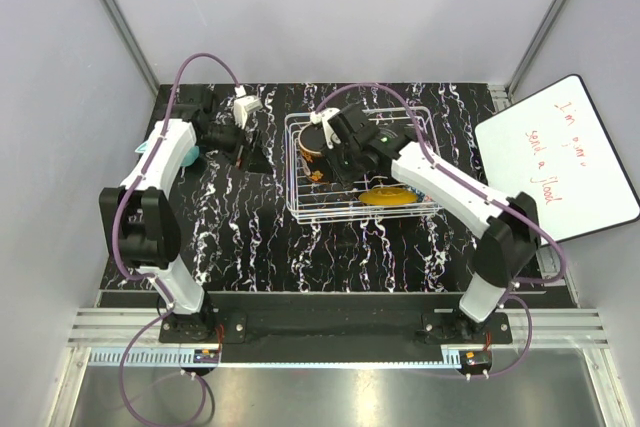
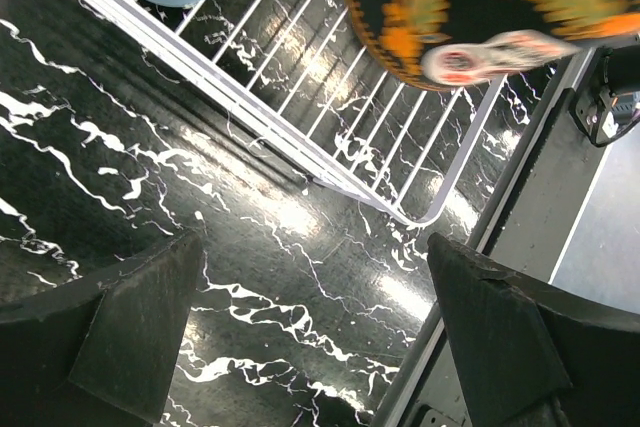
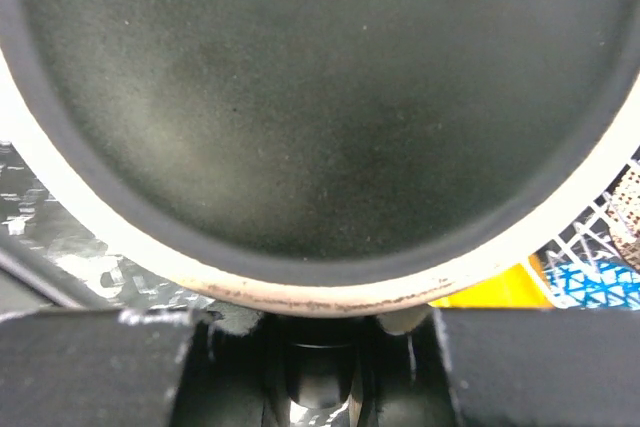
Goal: Load the mixed dishes into the dish rack
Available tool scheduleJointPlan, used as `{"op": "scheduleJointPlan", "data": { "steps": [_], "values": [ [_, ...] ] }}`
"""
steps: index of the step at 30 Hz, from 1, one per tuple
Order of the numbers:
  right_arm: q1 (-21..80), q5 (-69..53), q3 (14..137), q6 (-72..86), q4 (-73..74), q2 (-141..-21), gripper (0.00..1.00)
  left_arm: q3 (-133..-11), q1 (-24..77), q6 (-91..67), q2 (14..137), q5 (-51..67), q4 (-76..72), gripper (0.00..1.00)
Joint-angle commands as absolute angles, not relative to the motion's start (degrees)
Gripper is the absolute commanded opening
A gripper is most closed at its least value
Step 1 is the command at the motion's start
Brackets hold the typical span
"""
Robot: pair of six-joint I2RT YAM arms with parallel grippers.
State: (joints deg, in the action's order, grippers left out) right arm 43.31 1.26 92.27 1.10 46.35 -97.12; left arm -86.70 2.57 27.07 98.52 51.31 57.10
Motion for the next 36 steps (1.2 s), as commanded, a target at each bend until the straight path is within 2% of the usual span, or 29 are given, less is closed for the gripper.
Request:
{"op": "scheduleJointPlan", "data": {
  "steps": [1, 36],
  "values": [
    [44.38, 6.85, 96.33, -2.81, 38.41, -97.91, 0.00, -85.43, 2.37, 27.25, 97.30, 51.24, 54.49, 0.99],
    [44.21, 2.64, 86.66, -3.96, 25.32, -107.67, 0.00, -84.11, 1.93, 25.93, 97.38, 52.65, 50.63, 0.99]
  ]
}}
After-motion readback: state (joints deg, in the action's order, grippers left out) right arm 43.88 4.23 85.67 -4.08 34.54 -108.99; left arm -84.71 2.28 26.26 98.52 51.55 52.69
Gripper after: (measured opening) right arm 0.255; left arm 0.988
